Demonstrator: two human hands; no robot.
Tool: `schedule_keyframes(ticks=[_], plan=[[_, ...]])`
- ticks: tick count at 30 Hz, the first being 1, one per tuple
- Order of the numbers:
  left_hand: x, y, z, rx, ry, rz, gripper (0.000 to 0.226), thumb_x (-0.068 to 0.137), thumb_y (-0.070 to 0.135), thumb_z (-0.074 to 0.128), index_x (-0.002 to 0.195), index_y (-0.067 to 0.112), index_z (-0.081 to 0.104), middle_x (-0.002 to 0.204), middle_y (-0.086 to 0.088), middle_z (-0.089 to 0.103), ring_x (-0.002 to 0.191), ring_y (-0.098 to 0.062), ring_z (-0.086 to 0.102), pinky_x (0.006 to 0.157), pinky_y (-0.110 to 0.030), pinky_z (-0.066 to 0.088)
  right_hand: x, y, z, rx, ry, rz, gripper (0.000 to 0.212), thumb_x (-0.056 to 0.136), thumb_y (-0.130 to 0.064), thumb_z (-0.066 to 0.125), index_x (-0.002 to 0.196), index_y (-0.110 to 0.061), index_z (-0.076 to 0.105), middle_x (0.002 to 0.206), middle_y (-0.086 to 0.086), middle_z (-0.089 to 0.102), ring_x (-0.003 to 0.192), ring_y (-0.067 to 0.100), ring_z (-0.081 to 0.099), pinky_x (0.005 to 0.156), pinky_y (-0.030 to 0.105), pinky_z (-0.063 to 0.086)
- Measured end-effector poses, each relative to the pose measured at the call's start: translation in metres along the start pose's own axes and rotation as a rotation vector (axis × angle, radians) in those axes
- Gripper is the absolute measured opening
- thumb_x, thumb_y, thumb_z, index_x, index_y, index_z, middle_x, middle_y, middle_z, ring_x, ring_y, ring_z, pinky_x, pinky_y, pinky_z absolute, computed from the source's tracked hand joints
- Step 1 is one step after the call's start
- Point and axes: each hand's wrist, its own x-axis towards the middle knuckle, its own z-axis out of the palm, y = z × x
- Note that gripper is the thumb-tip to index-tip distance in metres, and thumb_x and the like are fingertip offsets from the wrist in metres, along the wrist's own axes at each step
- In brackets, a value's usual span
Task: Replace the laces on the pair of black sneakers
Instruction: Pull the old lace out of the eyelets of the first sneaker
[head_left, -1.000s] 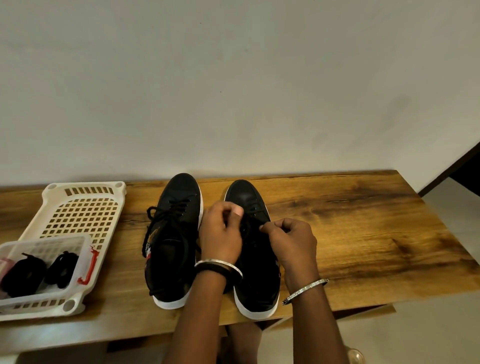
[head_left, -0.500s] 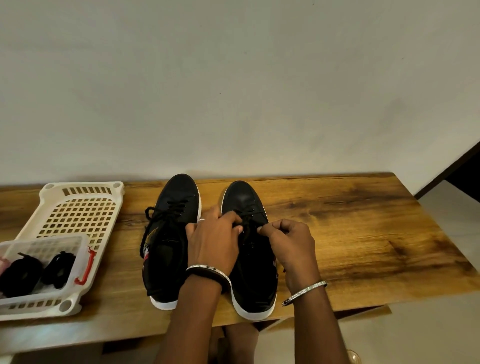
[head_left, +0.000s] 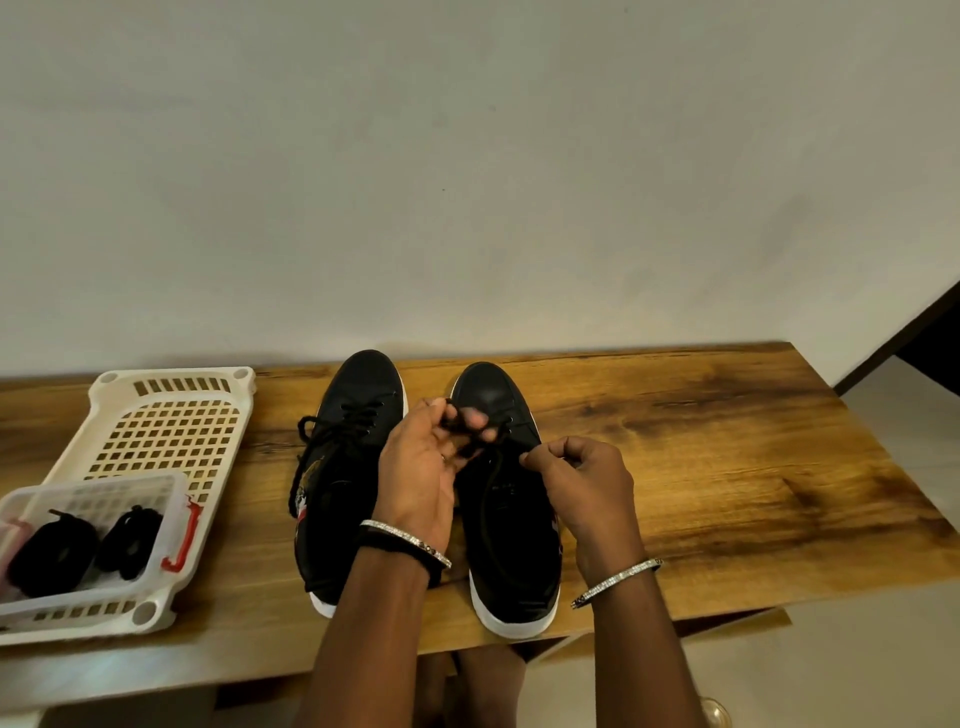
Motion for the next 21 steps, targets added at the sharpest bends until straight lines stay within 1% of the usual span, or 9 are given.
schedule_keyframes(ticks=[2, 3, 5, 7, 10, 13, 16, 18, 21], plan=[[0.001, 0.002, -0.004, -0.064, 0.071, -0.003, 0.029, 0.102, 0.02, 0.043, 0.074, 0.016, 0.047, 0.058, 0.001, 0.048, 0.058, -0.017, 0.047, 0.068, -0.034, 0.051, 0.0, 0.001, 0.0, 0.001, -0.006, 0.001, 0.007, 0.076, -0.025, 0.079, 0.07, -0.023, 0.075, 0.072, -0.005, 0.074, 0.076, 0.016, 0.072, 0.081, 0.044, 0.06], [0.002, 0.003, -0.007, 0.048, 0.124, 0.051, 0.031, 0.102, 0.022, 0.045, 0.072, 0.017, 0.045, 0.056, 0.004, 0.041, 0.054, -0.014, 0.042, 0.06, -0.029, 0.049, 0.0, 0.001, 0.0, 0.001, -0.005, 0.002, 0.007, 0.076, -0.024, 0.079, 0.07, -0.022, 0.075, 0.072, -0.004, 0.074, 0.076, 0.017, 0.072, 0.081, 0.044, 0.06], [0.001, 0.003, -0.013, 0.488, 0.204, 0.275, 0.031, 0.098, 0.024, 0.056, 0.07, 0.019, 0.045, 0.057, 0.008, 0.041, 0.05, -0.008, 0.042, 0.048, -0.017, 0.042, 0.001, 0.001, 0.0, -0.004, 0.002, 0.0, 0.007, 0.076, -0.024, 0.079, 0.07, -0.022, 0.075, 0.074, -0.004, 0.074, 0.077, 0.016, 0.071, 0.082, 0.044, 0.06], [-0.001, 0.003, -0.017, 0.866, 0.19, 0.507, 0.018, 0.091, 0.027, 0.069, 0.082, 0.022, 0.053, 0.066, 0.011, 0.054, 0.056, -0.001, 0.053, 0.05, -0.012, 0.041, 0.001, 0.001, 0.001, -0.008, 0.004, 0.0, 0.006, 0.076, -0.025, 0.079, 0.072, -0.022, 0.076, 0.075, -0.004, 0.074, 0.077, 0.015, 0.071, 0.081, 0.043, 0.06], [-0.003, 0.0, -0.017, 1.319, 0.046, 0.486, 0.028, 0.085, 0.04, 0.072, 0.111, 0.038, 0.06, 0.091, 0.013, 0.067, 0.081, -0.005, 0.065, 0.067, -0.026, 0.056, 0.001, 0.001, 0.002, -0.016, 0.017, -0.006, 0.007, 0.076, -0.026, 0.078, 0.07, -0.024, 0.076, 0.073, -0.006, 0.074, 0.075, 0.014, 0.071, 0.08, 0.042, 0.06], [-0.005, 0.002, -0.014, 1.652, 0.023, 0.445, 0.017, 0.09, 0.049, 0.064, 0.101, 0.037, 0.068, 0.098, 0.013, 0.065, 0.086, -0.011, 0.063, 0.067, -0.028, 0.051, 0.0, 0.0, 0.002, -0.017, 0.021, -0.009, 0.007, 0.076, -0.027, 0.078, 0.07, -0.024, 0.075, 0.073, -0.006, 0.074, 0.076, 0.015, 0.071, 0.079, 0.043, 0.06], [-0.003, 0.003, -0.02, 1.68, 0.047, 0.438, 0.014, 0.094, 0.044, 0.061, 0.089, 0.032, 0.067, 0.094, 0.013, 0.056, 0.083, -0.011, 0.058, 0.064, -0.024, 0.04, -0.001, 0.0, 0.001, -0.023, 0.027, -0.007, 0.006, 0.076, -0.026, 0.077, 0.07, -0.024, 0.076, 0.073, -0.006, 0.074, 0.075, 0.015, 0.071, 0.079, 0.042, 0.06], [0.0, 0.002, -0.024, 1.523, 0.036, 0.486, 0.011, 0.096, 0.037, 0.059, 0.089, 0.029, 0.063, 0.093, 0.015, 0.048, 0.083, -0.007, 0.053, 0.062, -0.018, 0.036, -0.001, 0.0, 0.001, -0.022, 0.029, -0.01, 0.007, 0.077, -0.025, 0.077, 0.07, -0.024, 0.075, 0.073, -0.006, 0.074, 0.075, 0.015, 0.071, 0.078, 0.042, 0.06], [0.003, 0.002, -0.021, 1.175, 0.11, 0.506, 0.013, 0.097, 0.025, 0.056, 0.087, 0.018, 0.06, 0.098, 0.006, 0.05, 0.084, -0.008, 0.051, 0.065, -0.007, 0.032, -0.002, -0.002, 0.001, -0.032, 0.029, -0.013, 0.007, 0.078, -0.025, 0.077, 0.071, -0.025, 0.075, 0.074, -0.006, 0.073, 0.075, 0.015, 0.07, 0.078, 0.041, 0.06]])
